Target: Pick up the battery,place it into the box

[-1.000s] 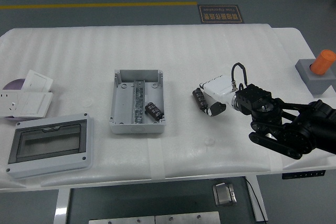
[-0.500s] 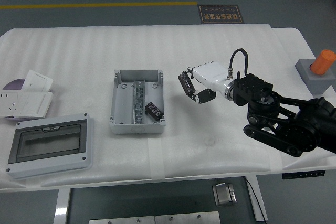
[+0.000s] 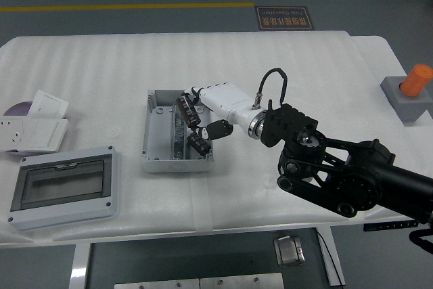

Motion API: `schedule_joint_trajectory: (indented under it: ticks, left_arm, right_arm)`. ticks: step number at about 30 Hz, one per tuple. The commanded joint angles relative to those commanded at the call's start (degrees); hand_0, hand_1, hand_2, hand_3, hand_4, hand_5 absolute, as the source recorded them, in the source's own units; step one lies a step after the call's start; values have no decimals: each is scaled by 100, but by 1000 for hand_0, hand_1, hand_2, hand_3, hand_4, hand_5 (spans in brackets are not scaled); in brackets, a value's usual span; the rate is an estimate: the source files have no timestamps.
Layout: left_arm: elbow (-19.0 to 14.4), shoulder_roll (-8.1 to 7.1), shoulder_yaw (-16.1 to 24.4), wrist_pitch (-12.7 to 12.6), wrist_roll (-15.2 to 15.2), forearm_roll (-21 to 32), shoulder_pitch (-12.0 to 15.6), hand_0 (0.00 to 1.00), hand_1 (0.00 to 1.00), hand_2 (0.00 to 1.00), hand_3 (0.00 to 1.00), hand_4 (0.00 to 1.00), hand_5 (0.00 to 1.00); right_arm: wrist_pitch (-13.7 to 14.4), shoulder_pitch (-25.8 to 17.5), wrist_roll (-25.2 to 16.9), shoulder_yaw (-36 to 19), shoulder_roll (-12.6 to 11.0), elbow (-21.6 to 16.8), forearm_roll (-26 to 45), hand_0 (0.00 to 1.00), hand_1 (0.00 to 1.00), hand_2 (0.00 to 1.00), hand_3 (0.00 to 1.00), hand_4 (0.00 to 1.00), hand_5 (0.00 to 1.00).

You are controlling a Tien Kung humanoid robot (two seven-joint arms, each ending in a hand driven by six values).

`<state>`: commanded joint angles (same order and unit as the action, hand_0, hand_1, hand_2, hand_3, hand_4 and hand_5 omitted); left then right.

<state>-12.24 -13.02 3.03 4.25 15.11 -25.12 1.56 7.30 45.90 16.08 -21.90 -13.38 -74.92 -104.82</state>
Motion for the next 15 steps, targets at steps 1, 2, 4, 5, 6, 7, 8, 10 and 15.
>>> schedule_joint_trajectory:
  ticks: [1,2,4,5,6,7,8,10,15]
  left_arm:
    - [0,0,-2,0,2,-7,1,688,702,528,551,614,436]
    - [-1,-1,0,0,3,-15,2,688,702,528,551,614,436]
    - [0,-1,-7,3,7,-10,1,688,702,528,550,614,438]
    - [0,-2,-7,5,9,-12,-1,688,702,528,550,614,438]
    - [-1,-3,-5,7,11,-13,-2,688,702,528,550,614,438]
    - [0,-3,-1,9,11,-9,-4,688,702,528,550,614,438]
    - [-1,-2,4,11,12,-10,-6,688,702,528,550,614,438]
    - [1,-2,4,14,14,-1,-11,689,702,524,547,611,435]
    - [2,-5,10,18,16,2,-12,689,702,524,547,611,435]
  right_arm:
    - [10,-8,1,15,23,13,-9,844,869,915,998,683,465]
    - [19,-16,3,32,43,24,-16,844,869,915,998,683,465]
    - [36,-26,10,86,74,44,-12,931,971,998,998,807,491]
    - [45,-28,9,107,84,52,-3,931,971,998,998,807,491]
    - [52,-30,8,121,90,58,4,931,971,998,998,807,491]
    - [64,-33,7,137,98,68,10,931,971,998,998,807,491]
    - [73,-36,6,147,104,76,16,931,971,998,998,807,491]
    - [92,-47,-2,151,117,96,35,945,984,998,998,844,513]
    - [123,-155,-43,-29,43,108,150,945,984,998,998,844,513]
